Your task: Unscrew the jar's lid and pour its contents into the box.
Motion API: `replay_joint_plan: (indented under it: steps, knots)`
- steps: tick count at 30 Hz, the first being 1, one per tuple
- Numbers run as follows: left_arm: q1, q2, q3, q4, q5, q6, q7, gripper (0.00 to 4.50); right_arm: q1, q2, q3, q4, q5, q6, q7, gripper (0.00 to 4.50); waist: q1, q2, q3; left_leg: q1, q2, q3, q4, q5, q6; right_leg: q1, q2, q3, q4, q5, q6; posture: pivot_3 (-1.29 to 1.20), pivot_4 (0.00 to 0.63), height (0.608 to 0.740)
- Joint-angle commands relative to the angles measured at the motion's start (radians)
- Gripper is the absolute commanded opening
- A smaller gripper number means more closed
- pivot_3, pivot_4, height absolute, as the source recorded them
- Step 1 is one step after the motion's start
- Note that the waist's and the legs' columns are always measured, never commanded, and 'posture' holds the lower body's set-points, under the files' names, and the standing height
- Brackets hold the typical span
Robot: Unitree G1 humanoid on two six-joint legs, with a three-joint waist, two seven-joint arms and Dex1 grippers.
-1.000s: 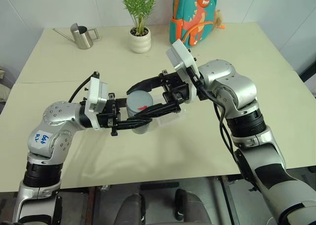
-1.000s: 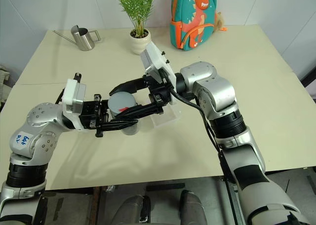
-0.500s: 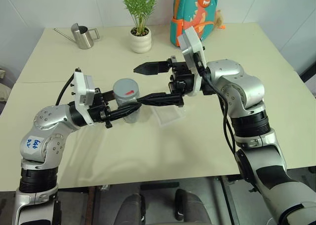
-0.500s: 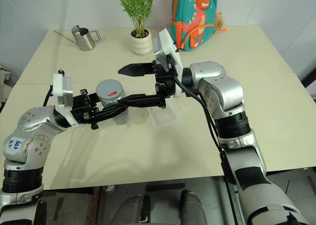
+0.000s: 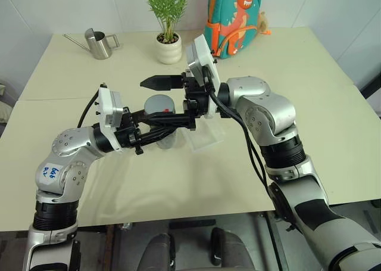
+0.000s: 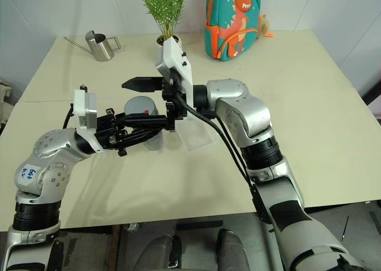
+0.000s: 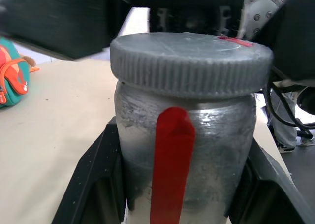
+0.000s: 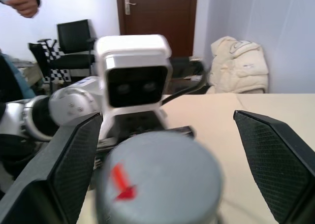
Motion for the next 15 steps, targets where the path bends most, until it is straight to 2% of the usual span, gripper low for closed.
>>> replay_joint_plan:
  steps: [1,15]
  knots:
    - [-0.011,-0.002,-0.001,-0.04,-0.014,-0.016,-0.005,2.22,-0.028,0.012,-0.013,0.023,-0.015,-0.051,0.004,4.48,0.0,0.0,0.0,0.0,0.0,0.0,0.0,0.0,0.0,0.0,0.0,0.0,0.0,0.0,0.0,0.0,0.15,0.74]
    - [0.016,-0.049,0.025,-0.06,-0.036,-0.07,-0.017,2.22,-0.061,-0.126,-0.079,0.246,-0.039,-0.17,0.127,4.48,-0.001,0.0,0.0,0.0,0.0,0.002,0.0,0.0,0.0,0.0,0.0,0.0,0.0,0.0,0.0,0.0,0.15,0.74]
